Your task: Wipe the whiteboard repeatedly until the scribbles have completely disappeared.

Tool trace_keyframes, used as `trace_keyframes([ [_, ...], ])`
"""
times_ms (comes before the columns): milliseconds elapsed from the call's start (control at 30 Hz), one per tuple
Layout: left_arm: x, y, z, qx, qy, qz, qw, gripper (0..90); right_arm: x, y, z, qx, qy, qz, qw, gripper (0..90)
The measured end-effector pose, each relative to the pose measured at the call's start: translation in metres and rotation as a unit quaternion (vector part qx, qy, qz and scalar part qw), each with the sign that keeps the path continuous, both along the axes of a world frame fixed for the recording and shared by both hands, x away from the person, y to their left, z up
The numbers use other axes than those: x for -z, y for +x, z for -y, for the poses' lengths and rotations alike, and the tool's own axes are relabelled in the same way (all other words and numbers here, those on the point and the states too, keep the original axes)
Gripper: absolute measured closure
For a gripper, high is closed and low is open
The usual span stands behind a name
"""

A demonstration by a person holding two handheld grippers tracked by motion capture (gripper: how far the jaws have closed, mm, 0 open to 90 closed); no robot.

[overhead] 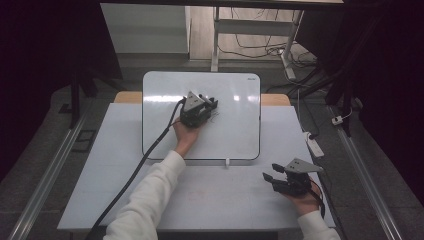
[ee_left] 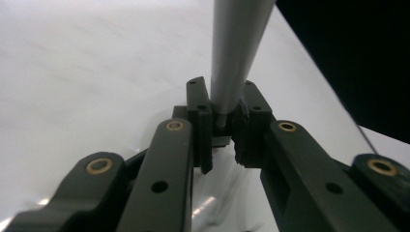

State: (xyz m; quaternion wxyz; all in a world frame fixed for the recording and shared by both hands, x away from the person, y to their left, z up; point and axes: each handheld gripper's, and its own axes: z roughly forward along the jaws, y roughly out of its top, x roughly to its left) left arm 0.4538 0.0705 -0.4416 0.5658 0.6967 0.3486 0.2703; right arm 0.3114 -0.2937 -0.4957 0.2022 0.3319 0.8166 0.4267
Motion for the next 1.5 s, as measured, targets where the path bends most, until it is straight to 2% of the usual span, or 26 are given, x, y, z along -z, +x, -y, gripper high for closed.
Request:
trace_keyframes([
  [100, 0.0, 0.0, -0.003, -0.001, -0.002, -0.004, 1.0, 78.4, 0.0, 0.0, -0.001, -0.002, -0.001, -0.001, 1.0, 46.7],
  [267, 0.02, -0.012, 0.035, 0.041, 0.022, 0.002, 0.9989, 78.4, 0.0, -0.001, -0.002, -0.003, -0.002, -0.001, 1.0, 46.6],
  [333, 0.022, -0.015, 0.039, 0.049, 0.025, 0.001, 0.9985, 78.4, 0.0, -0.001, -0.001, -0.002, -0.003, 0.0, 1.0, 46.6],
  [400, 0.02, -0.014, 0.034, 0.05, 0.028, -0.003, 0.9983, 78.5, 0.0, 0.0, 0.0, 0.0, -0.001, -0.001, 1.0, 46.6],
  [467, 0.015, -0.012, 0.024, 0.035, 0.032, 0.0, 0.9989, 78.4, 0.0, 0.0, 0.0, -0.001, -0.001, -0.002, 1.0, 46.6],
  [600, 0.01, -0.008, 0.01, 0.019, 0.022, -0.004, 0.9996, 78.4, 0.0, -0.001, -0.001, -0.002, -0.001, 0.0, 1.0, 46.5],
  [700, 0.016, -0.013, 0.022, 0.036, 0.031, -0.004, 0.9989, 78.4, 0.0, 0.0, -0.002, -0.002, -0.001, 0.0, 1.0, 46.5],
  [767, 0.022, -0.018, 0.033, 0.048, 0.044, 0.001, 0.9978, 78.4, 0.0, 0.0, -0.003, -0.003, -0.003, 0.0, 1.0, 46.5],
  [833, 0.022, -0.02, 0.035, 0.049, 0.05, 0.004, 0.9975, 78.4, 0.0, -0.001, -0.003, -0.003, -0.004, 0.0, 1.0, 46.5],
  [867, 0.021, -0.018, 0.032, 0.051, 0.044, -0.001, 0.9977, 78.4, 0.0, -0.001, -0.002, -0.002, -0.004, 0.0, 1.0, 46.5],
  [967, 0.014, -0.014, 0.019, 0.032, 0.047, 0.001, 0.9984, 78.4, 0.0, -0.001, -0.001, -0.001, -0.002, 0.0, 1.0, 46.5],
  [1067, 0.007, -0.009, 0.004, 0.011, 0.036, 0.0, 0.9993, 78.4, 0.0, -0.001, -0.001, -0.001, -0.002, -0.001, 1.0, 46.5],
  [1133, 0.006, -0.007, -0.001, 0.008, 0.028, -0.004, 0.9996, 78.4, 0.0, -0.001, -0.001, -0.001, -0.002, 0.0, 1.0, 46.4],
  [1233, 0.011, -0.011, 0.006, 0.02, 0.031, -0.006, 0.9993, 78.4, 0.001, 0.0, -0.001, -0.001, -0.001, -0.001, 1.0, 46.4],
  [1367, 0.022, -0.021, 0.028, 0.049, 0.051, -0.002, 0.9975, 78.4, 0.001, -0.001, -0.003, -0.003, -0.004, -0.002, 1.0, 46.3],
  [1433, 0.022, -0.022, 0.029, 0.05, 0.056, 0.0, 0.9972, 78.4, 0.001, -0.001, -0.002, -0.002, -0.004, -0.002, 1.0, 46.3],
  [1500, 0.018, -0.018, 0.02, 0.042, 0.054, 0.0, 0.9976, 78.4, 0.0, -0.001, -0.001, -0.002, -0.003, -0.002, 1.0, 46.3],
])
